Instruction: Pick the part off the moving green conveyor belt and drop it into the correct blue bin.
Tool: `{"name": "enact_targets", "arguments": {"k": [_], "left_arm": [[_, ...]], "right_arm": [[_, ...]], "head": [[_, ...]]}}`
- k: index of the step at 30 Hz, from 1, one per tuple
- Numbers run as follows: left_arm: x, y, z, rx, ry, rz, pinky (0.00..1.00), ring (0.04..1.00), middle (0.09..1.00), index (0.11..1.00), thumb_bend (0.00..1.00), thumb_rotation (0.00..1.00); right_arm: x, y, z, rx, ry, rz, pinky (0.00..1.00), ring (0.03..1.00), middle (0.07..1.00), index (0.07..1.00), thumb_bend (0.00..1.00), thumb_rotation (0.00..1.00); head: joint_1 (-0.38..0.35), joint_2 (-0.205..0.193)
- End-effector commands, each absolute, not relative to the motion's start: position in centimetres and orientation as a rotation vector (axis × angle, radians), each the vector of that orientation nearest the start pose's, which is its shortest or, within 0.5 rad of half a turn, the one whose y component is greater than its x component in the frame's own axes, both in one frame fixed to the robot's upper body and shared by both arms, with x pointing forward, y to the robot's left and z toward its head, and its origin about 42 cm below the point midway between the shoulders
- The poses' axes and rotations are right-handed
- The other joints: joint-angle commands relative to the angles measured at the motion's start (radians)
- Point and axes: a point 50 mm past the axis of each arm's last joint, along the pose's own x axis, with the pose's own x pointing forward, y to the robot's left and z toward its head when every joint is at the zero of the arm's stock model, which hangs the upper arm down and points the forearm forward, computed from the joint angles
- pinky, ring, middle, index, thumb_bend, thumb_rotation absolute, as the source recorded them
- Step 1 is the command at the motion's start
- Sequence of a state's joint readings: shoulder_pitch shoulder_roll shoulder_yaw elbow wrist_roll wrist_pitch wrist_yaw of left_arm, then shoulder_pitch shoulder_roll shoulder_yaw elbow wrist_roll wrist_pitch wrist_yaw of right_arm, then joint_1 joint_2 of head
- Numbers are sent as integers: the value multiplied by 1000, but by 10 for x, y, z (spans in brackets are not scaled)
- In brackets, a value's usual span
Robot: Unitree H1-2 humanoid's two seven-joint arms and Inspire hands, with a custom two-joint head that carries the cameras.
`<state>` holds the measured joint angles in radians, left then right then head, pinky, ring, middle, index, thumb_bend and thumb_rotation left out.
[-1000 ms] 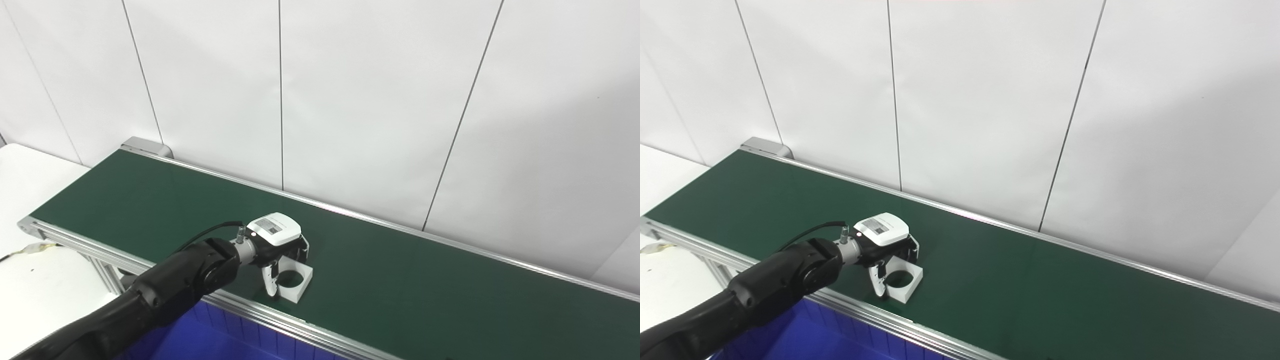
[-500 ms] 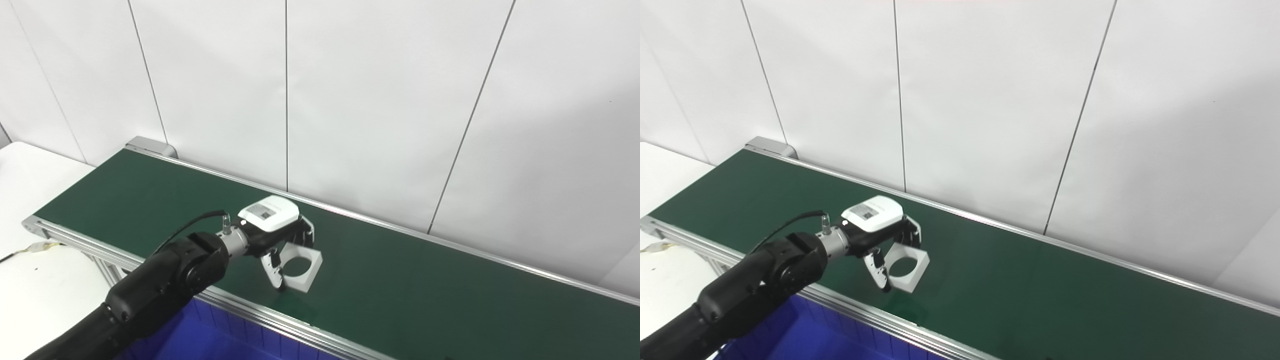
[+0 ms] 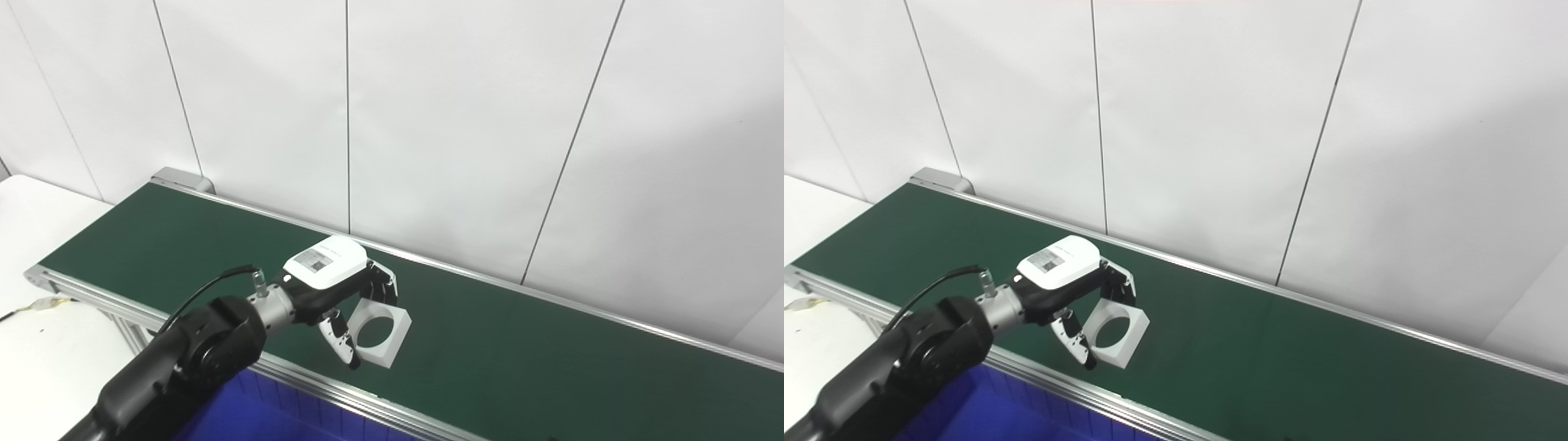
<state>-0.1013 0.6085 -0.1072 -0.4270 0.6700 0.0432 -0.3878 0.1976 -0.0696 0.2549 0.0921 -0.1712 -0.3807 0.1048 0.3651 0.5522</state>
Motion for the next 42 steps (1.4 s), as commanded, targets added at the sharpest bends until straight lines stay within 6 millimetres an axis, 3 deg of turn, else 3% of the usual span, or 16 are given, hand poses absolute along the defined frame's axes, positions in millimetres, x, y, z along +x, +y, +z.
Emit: {"name": "enact_targets", "arguments": {"k": [1, 4, 7, 10, 12, 20, 24, 28, 31, 36, 42], "left_arm": [[276, 302, 257, 1297, -315, -326, 540, 487, 452, 510, 522, 0], [262, 296, 260, 1238, -327, -321, 548, 495, 453, 510, 522, 0], [248, 291, 260, 1161, -343, -321, 555, 500, 451, 509, 521, 0], [237, 286, 260, 1130, -353, -327, 545, 484, 455, 508, 522, 0], [232, 285, 261, 1125, -349, -330, 540, 484, 459, 505, 522, 0], [218, 281, 267, 1112, -324, -335, 497, 471, 461, 501, 522, 0], [209, 281, 262, 1087, -286, -348, 499, 483, 478, 492, 523, 0], [200, 283, 253, 1067, -254, -353, 424, 420, 435, 505, 521, 0], [195, 287, 243, 1057, -233, -353, 459, 449, 456, 500, 522, 0], [190, 292, 223, 1055, -167, -340, 488, 475, 472, 496, 523, 0], [188, 300, 189, 1072, -61, -321, 469, 440, 446, 512, 520, 0]], "right_arm": [[201, -165, 58, -166, -144, 367, 821, 887, 909, 967, 564, 653], [200, -167, 60, -168, -150, 368, 815, 884, 908, 963, 563, 651], [200, -169, 66, -169, -151, 366, 810, 879, 904, 957, 564, 640], [201, -171, 73, -166, -151, 366, 795, 862, 890, 943, 566, 591], [201, -172, 79, -165, -152, 366, 791, 858, 886, 939, 570, 579], [209, -177, 96, -177, -161, 362, 754, 828, 858, 911, 640, 576], [212, -178, 99, -178, -166, 362, 742, 817, 852, 905, 657, 586], [213, -179, 101, -175, -163, 362, 742, 815, 849, 902, 663, 586], [214, -179, 101, -173, -160, 362, 740, 813, 848, 901, 673, 588], [214, -179, 102, -181, -165, 363, 732, 808, 847, 900, 669, 592], [214, -179, 102, -172, -163, 362, 736, 812, 847, 899, 667, 574]], "head": [[-5, 14], [-10, 30], [-30, 77], [-39, 99], [-52, 166], [-46, 261], [-44, 280], [-46, 287], [-44, 287], [-47, 282], [-48, 280]]}}
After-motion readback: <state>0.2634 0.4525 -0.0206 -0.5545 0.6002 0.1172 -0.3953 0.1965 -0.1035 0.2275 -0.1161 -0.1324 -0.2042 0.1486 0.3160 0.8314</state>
